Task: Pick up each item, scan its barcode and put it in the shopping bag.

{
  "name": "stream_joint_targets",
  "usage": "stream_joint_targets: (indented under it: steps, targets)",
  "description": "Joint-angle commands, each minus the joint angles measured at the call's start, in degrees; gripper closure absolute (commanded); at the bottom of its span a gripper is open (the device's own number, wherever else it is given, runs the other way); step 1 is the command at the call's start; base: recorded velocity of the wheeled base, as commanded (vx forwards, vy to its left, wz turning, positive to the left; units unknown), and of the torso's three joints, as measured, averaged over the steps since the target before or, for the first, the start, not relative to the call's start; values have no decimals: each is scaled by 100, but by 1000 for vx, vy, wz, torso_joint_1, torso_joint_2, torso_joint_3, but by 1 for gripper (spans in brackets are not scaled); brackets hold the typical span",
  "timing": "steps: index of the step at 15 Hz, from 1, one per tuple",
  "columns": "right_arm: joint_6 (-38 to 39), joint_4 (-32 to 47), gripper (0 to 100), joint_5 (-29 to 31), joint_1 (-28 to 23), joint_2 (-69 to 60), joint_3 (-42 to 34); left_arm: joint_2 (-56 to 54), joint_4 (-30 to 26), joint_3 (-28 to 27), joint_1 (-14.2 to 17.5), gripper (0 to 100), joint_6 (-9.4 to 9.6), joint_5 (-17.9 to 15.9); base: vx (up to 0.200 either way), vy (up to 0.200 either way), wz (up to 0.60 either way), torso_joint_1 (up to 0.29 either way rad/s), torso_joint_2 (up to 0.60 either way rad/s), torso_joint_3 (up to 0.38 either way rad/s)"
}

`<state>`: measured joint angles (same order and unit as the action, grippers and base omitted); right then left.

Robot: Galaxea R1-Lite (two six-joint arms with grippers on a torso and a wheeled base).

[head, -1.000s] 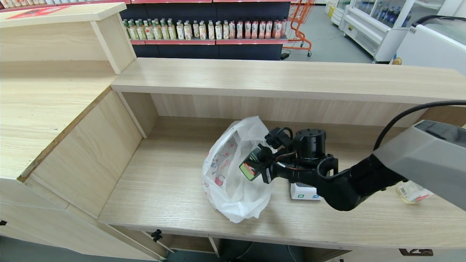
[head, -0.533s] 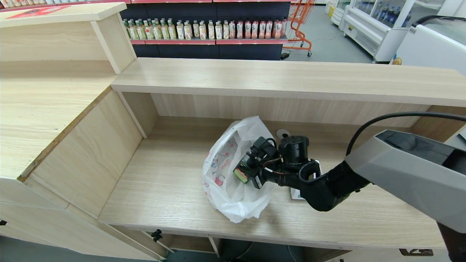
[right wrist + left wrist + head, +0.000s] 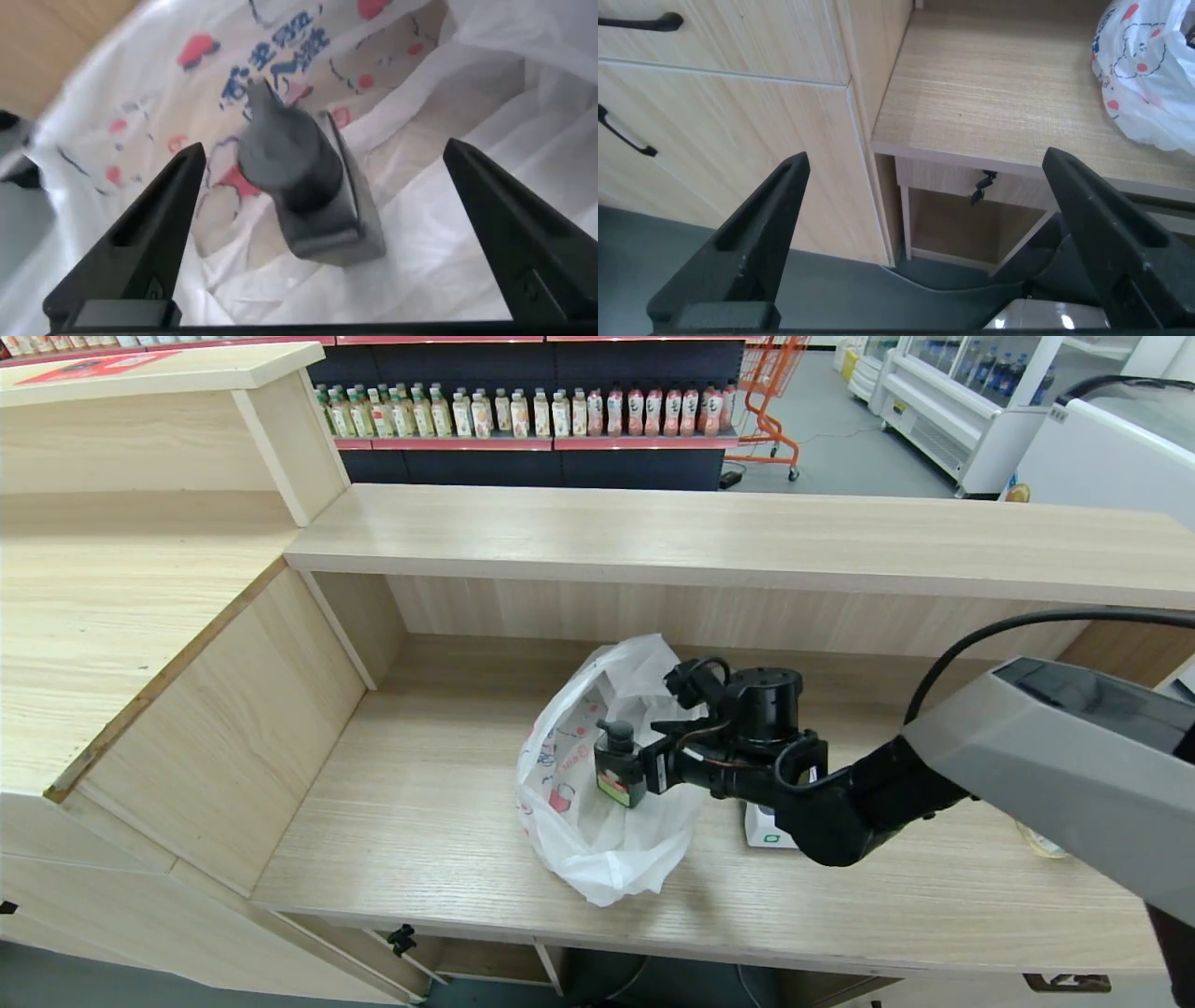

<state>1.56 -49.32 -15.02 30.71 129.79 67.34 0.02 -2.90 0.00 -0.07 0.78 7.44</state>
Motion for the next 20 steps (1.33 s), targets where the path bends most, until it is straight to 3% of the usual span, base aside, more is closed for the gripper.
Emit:
stream_joint_targets:
  steps: [1,2,5,7,11,20]
  targets:
    - [380,37,0,-1,-56,-560,-98,-2,0,0,-1,0,1,3,0,0,0,0,0,0]
    - [776,125,0,-19,-170,-1211,-555,-2,0,0,-1,0,1,3,0,0,0,0,0,0]
    - [995,872,0,-282,-329,-2933,-2041,-2,0,0,-1,0,1,3,0,0,0,0,0,0]
    - [995,1276,0,-80,-381,-3786,-2533,-2,0,0,-1,0,1,3,0,0,0,0,0,0]
    - [1066,1847,0,192,-548,-4709,-2788,-2,0,0,-1,0,1,3,0,0,0,0,0,0]
    - [1110,1909,0,210,-891,-5166,-3280,6,0,0,-1,0,1,3,0,0,0,0,0,0]
